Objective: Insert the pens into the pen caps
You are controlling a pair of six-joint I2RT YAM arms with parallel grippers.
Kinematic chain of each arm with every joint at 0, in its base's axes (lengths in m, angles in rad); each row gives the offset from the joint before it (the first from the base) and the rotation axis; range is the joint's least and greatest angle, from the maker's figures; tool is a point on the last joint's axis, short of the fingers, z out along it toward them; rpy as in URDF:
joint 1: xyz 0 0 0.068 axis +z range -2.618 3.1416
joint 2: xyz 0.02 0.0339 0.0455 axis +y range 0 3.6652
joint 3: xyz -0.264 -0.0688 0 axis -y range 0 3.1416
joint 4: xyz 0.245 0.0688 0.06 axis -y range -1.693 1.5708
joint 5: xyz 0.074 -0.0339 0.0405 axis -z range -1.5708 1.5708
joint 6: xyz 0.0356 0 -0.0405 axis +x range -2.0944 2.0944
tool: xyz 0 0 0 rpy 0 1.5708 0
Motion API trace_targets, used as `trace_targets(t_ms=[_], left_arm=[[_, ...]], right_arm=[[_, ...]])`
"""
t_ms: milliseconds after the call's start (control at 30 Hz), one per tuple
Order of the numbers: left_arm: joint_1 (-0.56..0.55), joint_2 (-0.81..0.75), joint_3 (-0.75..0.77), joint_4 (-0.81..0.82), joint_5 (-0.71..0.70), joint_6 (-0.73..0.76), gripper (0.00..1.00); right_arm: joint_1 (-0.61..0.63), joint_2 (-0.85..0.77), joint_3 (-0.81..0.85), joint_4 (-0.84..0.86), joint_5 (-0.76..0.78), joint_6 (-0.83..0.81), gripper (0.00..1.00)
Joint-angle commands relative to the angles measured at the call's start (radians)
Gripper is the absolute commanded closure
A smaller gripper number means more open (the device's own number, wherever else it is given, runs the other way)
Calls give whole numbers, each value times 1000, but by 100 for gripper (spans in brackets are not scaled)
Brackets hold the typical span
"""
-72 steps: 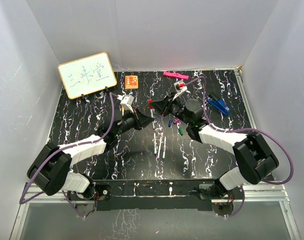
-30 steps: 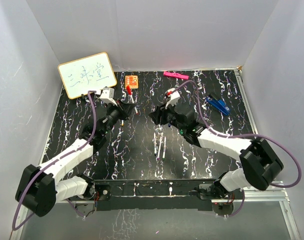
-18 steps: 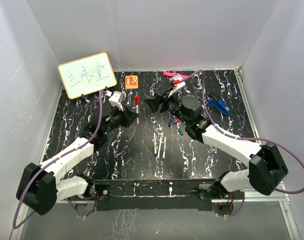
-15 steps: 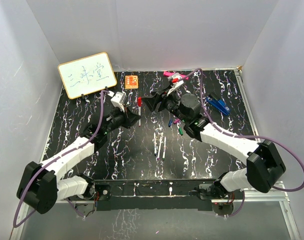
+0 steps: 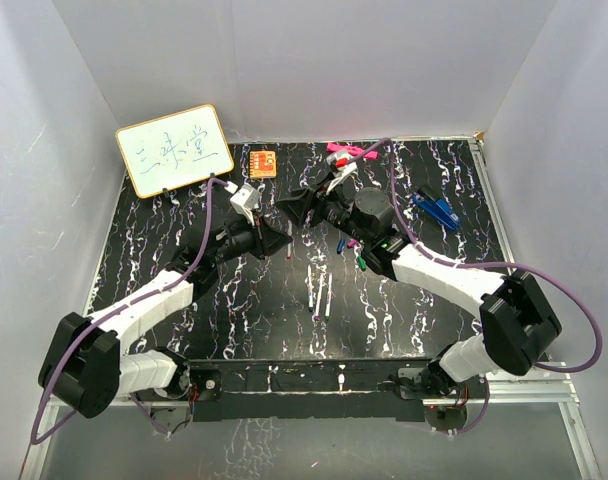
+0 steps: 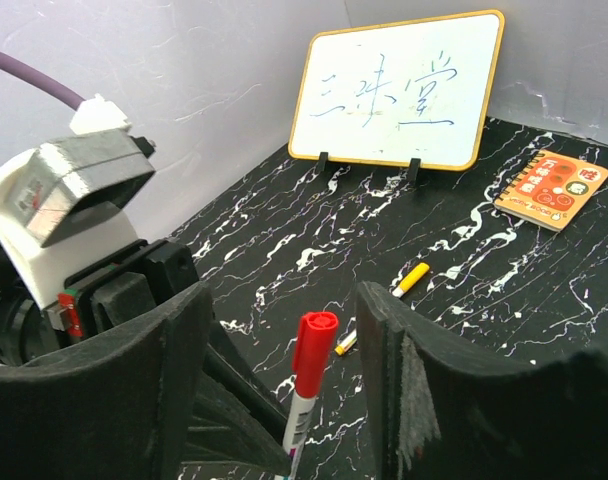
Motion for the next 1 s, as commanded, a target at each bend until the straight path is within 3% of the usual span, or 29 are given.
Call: trace_targets(t_ms=[0, 300, 367, 467, 600, 667, 967], left_arm=[[-1, 4, 29, 58, 42, -19, 100], [-1, 0, 42, 64, 52, -20, 100], [-1, 2, 42, 63, 48, -21, 100], [-1, 5, 40, 66, 35, -25, 100], [-1, 8, 35, 88, 17, -35, 100], [-1, 10, 38, 100, 11, -40, 100], [10, -7, 77, 159, -30, -54, 100]], right_arm=[[-6, 14, 38, 76, -11, 4, 49], [-6, 35, 28, 66, -7, 6, 53], [-8, 35, 28, 67, -7, 5, 62], [-8, 35, 28, 67, -8, 5, 84], [-8, 39, 30, 48, -15, 4, 90], [-8, 42, 28, 42, -19, 5, 99], [-8, 61, 13, -19, -31, -15, 100]])
